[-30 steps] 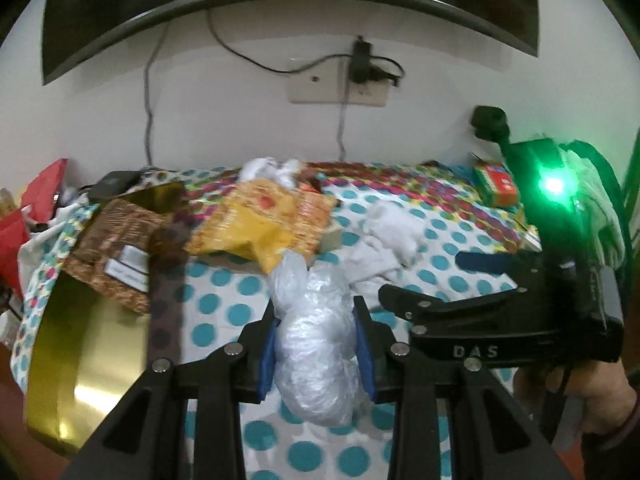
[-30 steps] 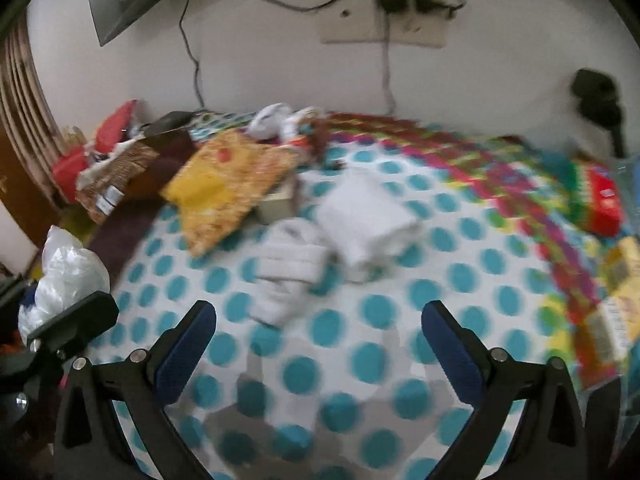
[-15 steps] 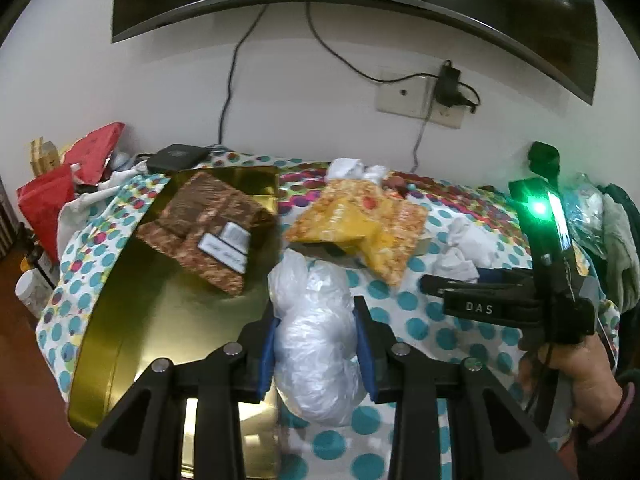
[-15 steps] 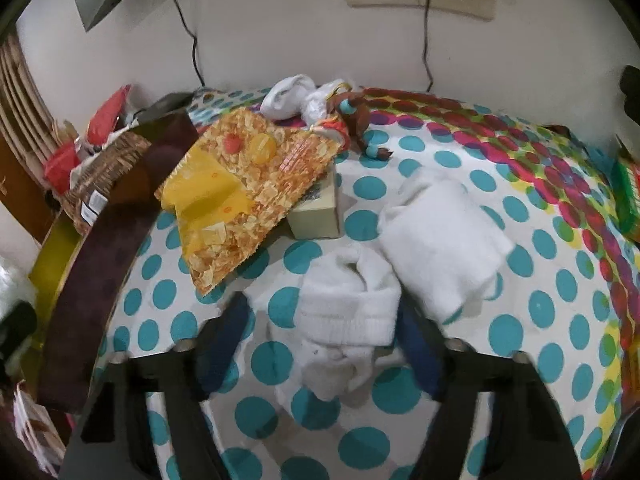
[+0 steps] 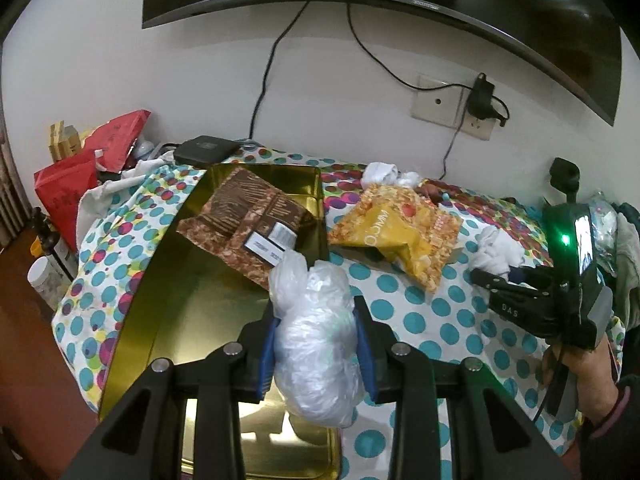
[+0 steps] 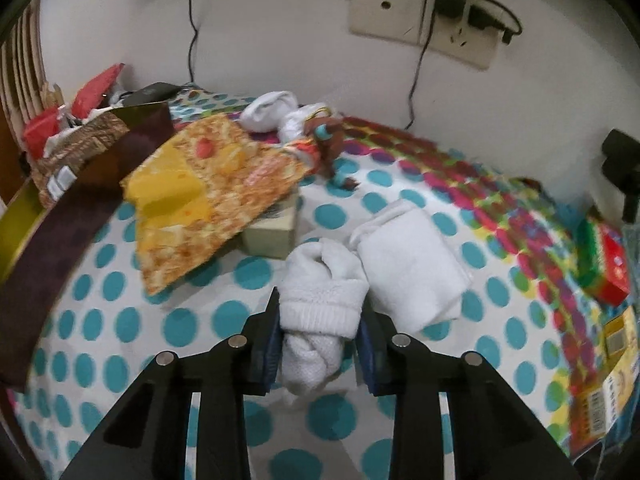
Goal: Organize objects
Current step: 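Carry the plastic bundle into the gold tray with the left tool while the right tool grasps a white sock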
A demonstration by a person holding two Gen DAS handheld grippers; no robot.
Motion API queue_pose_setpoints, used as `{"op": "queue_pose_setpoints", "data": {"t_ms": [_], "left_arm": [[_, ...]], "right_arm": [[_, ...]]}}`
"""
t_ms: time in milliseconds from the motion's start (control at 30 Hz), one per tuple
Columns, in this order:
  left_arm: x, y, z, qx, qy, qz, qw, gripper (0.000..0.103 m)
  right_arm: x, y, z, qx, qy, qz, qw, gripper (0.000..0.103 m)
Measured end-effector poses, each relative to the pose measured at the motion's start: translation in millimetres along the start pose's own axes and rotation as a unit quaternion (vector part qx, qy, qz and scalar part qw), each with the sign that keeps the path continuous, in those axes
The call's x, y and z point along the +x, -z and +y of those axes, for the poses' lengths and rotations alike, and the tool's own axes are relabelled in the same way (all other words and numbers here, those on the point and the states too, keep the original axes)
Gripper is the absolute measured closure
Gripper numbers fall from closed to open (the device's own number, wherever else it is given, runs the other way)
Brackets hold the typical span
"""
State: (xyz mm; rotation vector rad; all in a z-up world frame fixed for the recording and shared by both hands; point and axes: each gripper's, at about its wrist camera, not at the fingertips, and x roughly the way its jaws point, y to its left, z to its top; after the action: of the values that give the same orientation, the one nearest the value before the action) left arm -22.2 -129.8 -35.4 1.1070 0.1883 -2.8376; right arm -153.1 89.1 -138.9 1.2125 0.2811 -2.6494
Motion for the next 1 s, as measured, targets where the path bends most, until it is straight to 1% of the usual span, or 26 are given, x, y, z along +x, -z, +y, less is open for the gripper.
{"op": "queue_pose_setpoints", "data": {"t_ms": [100, 200, 267, 333, 500, 567, 600, 700, 833, 933, 967, 1000], "left_arm": [[-1, -3, 7, 0.005, -0.018, 0.001, 0.9998, 0.069], [3, -7, 18, 0.014, -0.038, 0.005, 0.9992, 0.069], [11, -10, 28, 0.009, -0.033, 0.024, 0.9991, 0.069], [18, -12, 36, -0.004, -0.036, 0.037, 0.9987, 0.069], [40, -14, 47, -0.014, -0.037, 0.070, 0.9968, 0.068], [45, -15, 48, -0.016, -0.042, 0.072, 0.9964, 0.066], [50, -15, 48, -0.013, -0.045, 0.083, 0.9955, 0.066], [56, -16, 48, -0.009, -0.043, 0.092, 0.9948, 0.066], [62, -19, 55, -0.012, -0.052, 0.104, 0.9932, 0.065], [67, -21, 63, -0.030, -0.058, 0.112, 0.9916, 0.057], [67, -21, 64, -0.033, -0.060, 0.113, 0.9912, 0.049], [67, -21, 64, -0.033, -0.061, 0.110, 0.9915, 0.044]], "right_arm": [[2, -2, -3, -0.001, 0.012, -0.001, 1.000, 0.074], [3, -2, -4, 0.003, 0.006, 0.001, 1.000, 0.074], [4, -2, -5, 0.005, 0.004, 0.002, 1.000, 0.074], [4, -2, -6, 0.003, 0.004, 0.001, 1.000, 0.074], [4, -1, -6, 0.006, 0.004, -0.001, 1.000, 0.074], [5, -1, -5, 0.006, 0.002, 0.002, 1.000, 0.073], [6, -1, -6, 0.006, 0.002, 0.001, 1.000, 0.073], [6, -1, -7, 0.009, -0.003, 0.001, 1.000, 0.073], [7, 0, -8, 0.013, -0.009, 0.002, 1.000, 0.073], [7, 0, -8, 0.013, -0.009, 0.002, 1.000, 0.072], [8, 0, -8, 0.013, -0.009, 0.003, 1.000, 0.072], [7, 0, -8, 0.014, -0.009, 0.003, 1.000, 0.072]]}}
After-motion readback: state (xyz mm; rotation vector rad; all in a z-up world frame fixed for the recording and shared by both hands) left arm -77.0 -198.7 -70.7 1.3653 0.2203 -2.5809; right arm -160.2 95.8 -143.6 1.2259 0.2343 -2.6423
